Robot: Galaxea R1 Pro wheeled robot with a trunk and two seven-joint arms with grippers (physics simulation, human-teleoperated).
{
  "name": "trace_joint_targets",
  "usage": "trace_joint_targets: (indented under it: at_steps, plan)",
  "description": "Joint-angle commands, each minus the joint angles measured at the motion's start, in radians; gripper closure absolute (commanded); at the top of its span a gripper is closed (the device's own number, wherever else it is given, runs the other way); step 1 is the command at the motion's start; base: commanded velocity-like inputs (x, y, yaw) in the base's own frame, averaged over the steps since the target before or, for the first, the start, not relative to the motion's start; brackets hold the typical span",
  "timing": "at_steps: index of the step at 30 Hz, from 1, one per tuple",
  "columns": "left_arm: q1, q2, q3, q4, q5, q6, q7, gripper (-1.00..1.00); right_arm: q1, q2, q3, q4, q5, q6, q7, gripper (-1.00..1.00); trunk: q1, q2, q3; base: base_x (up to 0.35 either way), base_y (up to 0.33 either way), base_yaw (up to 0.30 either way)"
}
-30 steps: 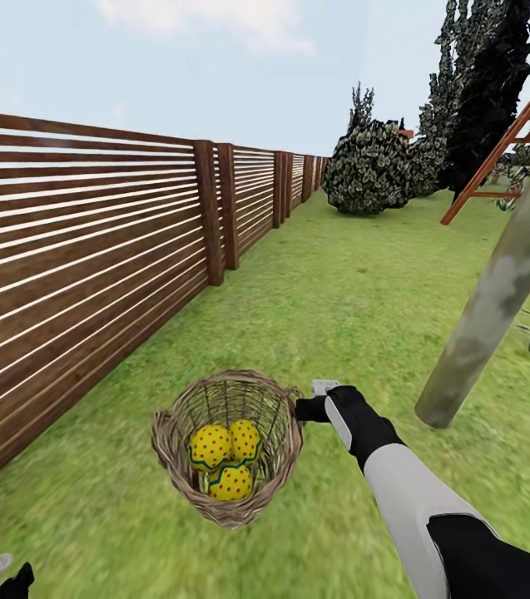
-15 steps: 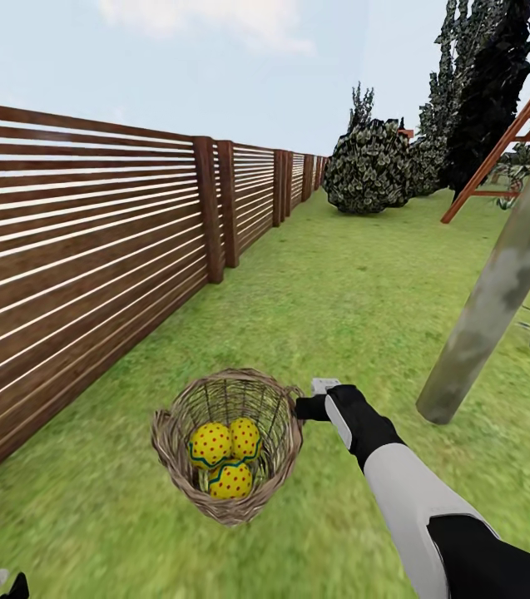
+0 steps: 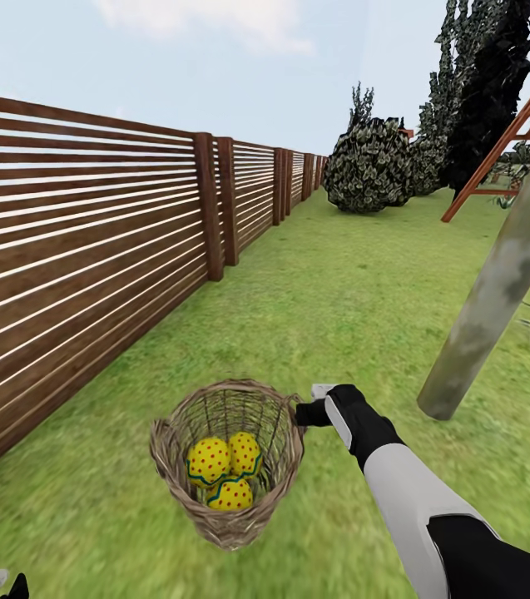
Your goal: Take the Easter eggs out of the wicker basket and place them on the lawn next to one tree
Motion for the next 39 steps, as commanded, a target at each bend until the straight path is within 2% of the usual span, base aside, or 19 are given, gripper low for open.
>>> trace_joint_targets:
  at_steps: [1,39]
  plan:
    - [0.000,0.000,0.000,-0.002,0.008,0.005,0.003,-1.00,-0.001,0.000,-0.003,-0.002,-0.010,0.008,0.002,1.00,0.004,-0.008,-0.004,0.000,0.000,0.000]
    - [0.002,0.000,0.000,0.002,0.008,0.005,0.003,-1.00,-0.001,0.000,-0.003,-0.002,-0.010,0.014,0.002,1.00,0.150,-0.274,-0.123,0.000,0.000,0.000]
